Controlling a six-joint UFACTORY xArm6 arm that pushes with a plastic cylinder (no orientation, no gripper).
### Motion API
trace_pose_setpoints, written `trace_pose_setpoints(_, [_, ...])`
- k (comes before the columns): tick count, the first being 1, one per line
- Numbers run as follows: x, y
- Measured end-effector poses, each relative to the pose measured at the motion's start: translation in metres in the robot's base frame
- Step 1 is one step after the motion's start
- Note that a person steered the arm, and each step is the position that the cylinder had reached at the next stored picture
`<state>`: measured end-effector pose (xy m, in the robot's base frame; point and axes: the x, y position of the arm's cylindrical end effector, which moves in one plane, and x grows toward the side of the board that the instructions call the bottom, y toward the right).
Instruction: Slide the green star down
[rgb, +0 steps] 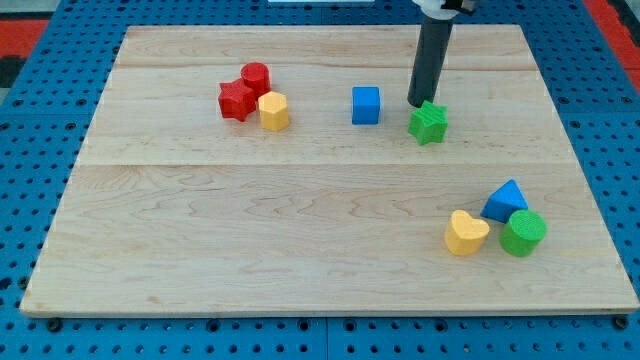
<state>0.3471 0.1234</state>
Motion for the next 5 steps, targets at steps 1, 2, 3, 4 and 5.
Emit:
trace_pose_setpoints(1, [0.018, 0.001])
trace_pose_setpoints(2, [0.04, 0.012])
trace_pose_setpoints(3, [0.046, 0.028])
trace_pose_setpoints(4, [0.048, 0.015])
trace_pose_setpoints(5, [0.047, -0.012])
